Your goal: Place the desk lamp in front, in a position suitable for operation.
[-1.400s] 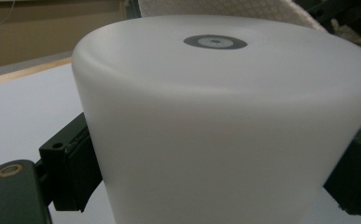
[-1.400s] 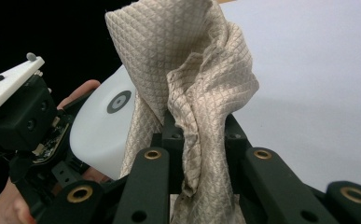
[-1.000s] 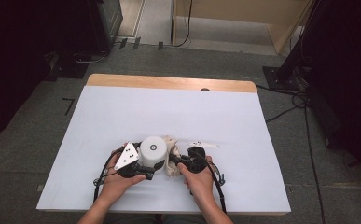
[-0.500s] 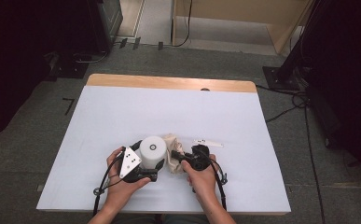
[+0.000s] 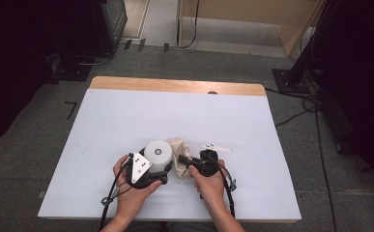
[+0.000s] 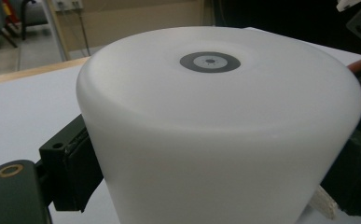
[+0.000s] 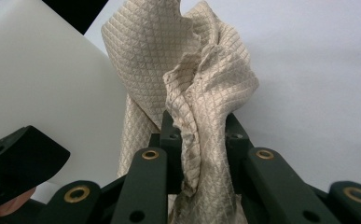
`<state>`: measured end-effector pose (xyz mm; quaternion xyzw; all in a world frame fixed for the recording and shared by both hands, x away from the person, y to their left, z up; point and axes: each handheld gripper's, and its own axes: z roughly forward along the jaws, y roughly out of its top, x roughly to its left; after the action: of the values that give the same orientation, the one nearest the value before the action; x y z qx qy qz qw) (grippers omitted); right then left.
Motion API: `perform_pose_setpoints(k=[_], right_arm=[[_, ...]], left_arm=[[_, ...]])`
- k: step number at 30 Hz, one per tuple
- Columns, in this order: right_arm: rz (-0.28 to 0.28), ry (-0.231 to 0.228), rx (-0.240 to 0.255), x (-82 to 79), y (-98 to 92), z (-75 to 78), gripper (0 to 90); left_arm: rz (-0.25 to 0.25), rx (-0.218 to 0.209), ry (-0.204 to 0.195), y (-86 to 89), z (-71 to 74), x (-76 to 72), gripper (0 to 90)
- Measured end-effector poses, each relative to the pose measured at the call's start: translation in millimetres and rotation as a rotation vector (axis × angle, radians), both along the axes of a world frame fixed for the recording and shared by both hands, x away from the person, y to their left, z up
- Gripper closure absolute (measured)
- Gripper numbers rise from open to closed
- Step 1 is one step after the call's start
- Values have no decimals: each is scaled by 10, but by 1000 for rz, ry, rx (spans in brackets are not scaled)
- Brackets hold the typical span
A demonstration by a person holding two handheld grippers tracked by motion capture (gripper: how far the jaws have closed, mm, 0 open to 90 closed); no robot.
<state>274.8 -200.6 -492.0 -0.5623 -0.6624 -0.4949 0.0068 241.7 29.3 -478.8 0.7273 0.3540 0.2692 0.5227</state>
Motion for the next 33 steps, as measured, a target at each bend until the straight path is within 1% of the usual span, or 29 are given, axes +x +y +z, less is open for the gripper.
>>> perform_pose_setpoints(k=[2, 3, 6, 7, 9, 10, 11, 13, 14, 15, 18, 19, 20, 22, 25, 27, 28, 30, 32, 33], right_arm=[[-3, -5, 0, 2, -9, 7, 764], [-6, -4, 2, 1, -11, 14, 764], [-9, -13, 4, 4, -21, 39, 765], [-10, -18, 4, 5, -27, 48, 765], [-12, -22, 5, 3, -35, 67, 765], [-12, -24, 4, 2, -39, 73, 765], [-11, -25, 5, 1, -43, 79, 764], [-11, -27, 12, 0, -48, 87, 765], [-11, -31, 14, -1, -50, 89, 765], [-9, -34, 15, 0, -52, 92, 765], [-11, -34, 20, 0, -53, 99, 765], [-9, -34, 21, 0, -53, 102, 765], [-8, -36, 20, -1, -52, 104, 765], [-6, -39, 17, -3, -50, 106, 765], [-5, -36, 21, -10, -34, 108, 764], [-1, -46, 23, -12, -27, 111, 764], [1, -45, 29, -21, -23, 126, 764], [5, -58, 36, -40, -13, 177, 764], [11, -77, 44, -68, 6, 254, 764], [16, -99, 44, -91, 17, 304, 765]], left_arm=[[-41, 2, 1, 32, 5, 34, 87], [-63, -8, -2, 45, 6, 51, 87], [-129, -3, -20, 91, 13, 112, 88], [-162, -1, -22, 108, 14, 144, 88], [-238, -32, -26, 153, 7, 212, 87], [-261, -45, -32, 178, 4, 234, 87], [-272, -51, -41, 198, 5, 246, 88], [-301, -32, -48, 228, 21, 274, 88], [-329, -20, -41, 244, 32, 295, 88], [-351, -15, -34, 258, 37, 312, 88], [-391, -12, -30, 293, 23, 344, 88], [-406, -3, -25, 299, 10, 357, 87], [-414, 0, -19, 296, -1, 360, 88], [-431, -2, -22, 304, -15, 373, 87], [-433, -20, -10, 311, -29, 391, 87], [-432, -29, -15, 315, -43, 394, 87], [-432, -32, -16, 317, -49, 392, 87], [-430, -38, -17, 319, -56, 388, 87], [-427, -43, -20, 317, -63, 385, 87], [-427, -43, -20, 316, -64, 384, 87]])
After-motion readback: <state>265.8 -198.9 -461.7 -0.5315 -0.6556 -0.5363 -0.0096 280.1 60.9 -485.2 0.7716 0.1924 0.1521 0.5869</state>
